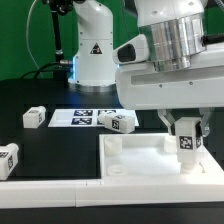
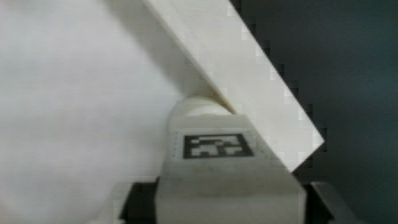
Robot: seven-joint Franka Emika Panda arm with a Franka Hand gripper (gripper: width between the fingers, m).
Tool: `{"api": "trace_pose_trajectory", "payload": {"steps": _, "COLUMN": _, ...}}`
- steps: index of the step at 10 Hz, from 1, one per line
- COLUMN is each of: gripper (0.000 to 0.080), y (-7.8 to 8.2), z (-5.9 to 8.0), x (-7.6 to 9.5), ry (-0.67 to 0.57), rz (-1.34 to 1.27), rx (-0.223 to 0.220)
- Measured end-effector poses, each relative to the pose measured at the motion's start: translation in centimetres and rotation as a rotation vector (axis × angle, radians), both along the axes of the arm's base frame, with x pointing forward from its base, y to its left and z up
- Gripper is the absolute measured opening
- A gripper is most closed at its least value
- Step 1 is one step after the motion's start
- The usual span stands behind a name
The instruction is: Assemble one leg
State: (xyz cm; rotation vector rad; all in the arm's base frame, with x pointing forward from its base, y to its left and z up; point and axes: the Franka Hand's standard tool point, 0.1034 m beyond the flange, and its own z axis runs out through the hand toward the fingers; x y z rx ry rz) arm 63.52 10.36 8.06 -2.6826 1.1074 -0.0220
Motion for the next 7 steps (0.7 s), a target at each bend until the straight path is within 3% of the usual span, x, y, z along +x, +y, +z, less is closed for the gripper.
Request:
{"api": "trace_pose_trajectory", "payload": {"steps": 4, "gripper": 0.029, "y": 0.5, "z": -0.1, "x": 0.0, "ry": 0.094, "rz": -0.474, "rx": 0.091}}
{"api": "trace_pose_trajectory", "payload": {"steps": 7, "gripper": 0.029, "y": 1.0, "z": -0.2, "x": -0.1, "ry": 0.132, "rz": -0.611, "rx": 0.129}}
